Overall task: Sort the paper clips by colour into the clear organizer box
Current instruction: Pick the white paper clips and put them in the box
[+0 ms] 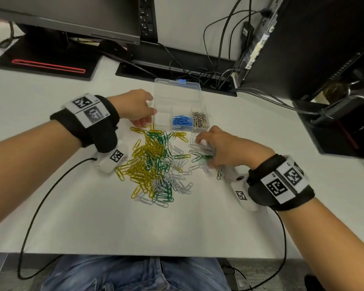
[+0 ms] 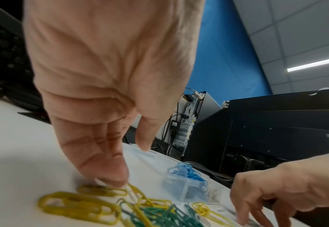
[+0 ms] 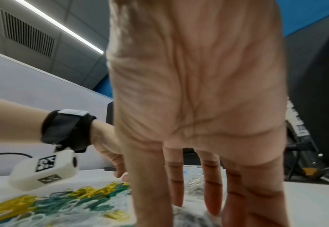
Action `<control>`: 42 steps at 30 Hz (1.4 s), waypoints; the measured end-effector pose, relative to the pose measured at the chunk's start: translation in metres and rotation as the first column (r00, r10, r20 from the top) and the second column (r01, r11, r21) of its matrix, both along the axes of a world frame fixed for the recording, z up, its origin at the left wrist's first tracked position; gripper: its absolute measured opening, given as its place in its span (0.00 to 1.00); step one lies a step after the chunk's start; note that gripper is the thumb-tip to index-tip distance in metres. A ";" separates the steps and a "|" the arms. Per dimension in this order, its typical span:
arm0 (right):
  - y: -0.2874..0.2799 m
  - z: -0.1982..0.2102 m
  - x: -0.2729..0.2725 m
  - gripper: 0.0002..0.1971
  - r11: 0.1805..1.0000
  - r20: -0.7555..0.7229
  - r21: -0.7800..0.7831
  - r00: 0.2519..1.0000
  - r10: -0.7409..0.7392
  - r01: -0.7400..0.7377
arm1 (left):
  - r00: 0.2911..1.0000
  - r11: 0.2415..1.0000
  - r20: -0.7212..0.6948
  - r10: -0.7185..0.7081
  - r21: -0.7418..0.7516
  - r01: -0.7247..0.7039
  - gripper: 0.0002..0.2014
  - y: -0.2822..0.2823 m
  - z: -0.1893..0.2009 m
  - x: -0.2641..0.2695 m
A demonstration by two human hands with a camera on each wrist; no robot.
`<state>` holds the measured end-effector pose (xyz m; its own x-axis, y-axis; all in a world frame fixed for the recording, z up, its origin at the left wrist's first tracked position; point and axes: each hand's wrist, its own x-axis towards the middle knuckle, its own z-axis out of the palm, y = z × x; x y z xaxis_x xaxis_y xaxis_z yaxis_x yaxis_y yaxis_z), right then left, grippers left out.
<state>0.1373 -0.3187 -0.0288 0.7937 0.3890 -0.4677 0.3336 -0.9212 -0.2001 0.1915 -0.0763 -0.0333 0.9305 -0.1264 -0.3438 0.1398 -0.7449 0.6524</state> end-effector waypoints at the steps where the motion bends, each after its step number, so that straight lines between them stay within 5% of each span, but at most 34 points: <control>1: 0.004 0.000 0.000 0.29 0.999 0.023 0.032 1.000 0.004 -0.004 | 1.000 1.000 -0.011 -0.009 -0.014 0.009 0.28 -0.002 -0.001 0.003; 6: 0.009 -0.001 0.003 0.10 0.968 -0.075 0.211 0.989 -0.124 0.137 | 0.998 0.998 0.001 -0.062 -0.015 0.062 0.27 -0.004 0.002 0.015; 17: -0.011 0.008 0.017 0.06 0.729 -0.227 0.561 0.920 -0.319 0.391 | 0.999 0.996 -0.012 -0.051 -0.077 0.050 0.29 -0.010 -0.008 0.009; 20: -0.008 0.007 0.015 0.07 0.689 -0.286 0.596 0.911 -0.298 0.413 | 0.997 0.997 0.028 -0.072 0.041 0.071 0.33 -0.012 -0.008 0.003; 23: -0.004 0.006 0.012 0.07 0.686 -0.312 0.596 0.908 -0.280 0.417 | 0.958 0.953 0.222 -0.181 0.279 0.116 0.34 -0.010 -0.003 -0.002; 26: -0.001 0.006 0.009 0.07 0.690 -0.316 0.596 0.910 -0.268 0.410 | 0.874 0.943 0.368 -0.318 0.220 0.251 0.23 -0.017 0.008 -0.015; 29: 0.003 0.007 0.006 0.08 0.686 -0.310 0.612 0.917 -0.250 0.394 | 0.816 0.871 0.304 -0.491 0.182 0.456 0.15 -0.031 0.016 -0.032; 32: 0.005 0.009 0.005 0.07 0.677 -0.293 0.629 0.923 -0.248 0.381 | 0.793 0.833 0.257 -0.552 0.213 0.511 0.15 -0.038 0.014 -0.041; 38: 0.020 0.020 0.012 0.06 0.568 -0.223 0.719 0.908 -0.355 0.399 | 0.923 0.944 0.305 -0.234 0.300 0.140 0.16 -0.006 0.011 -0.027; 42: 0.050 0.025 0.031 0.07 0.576 -0.187 0.703 0.890 -0.416 0.417 | 0.967 0.967 0.178 -0.180 0.213 0.141 0.25 0.003 0.002 -0.023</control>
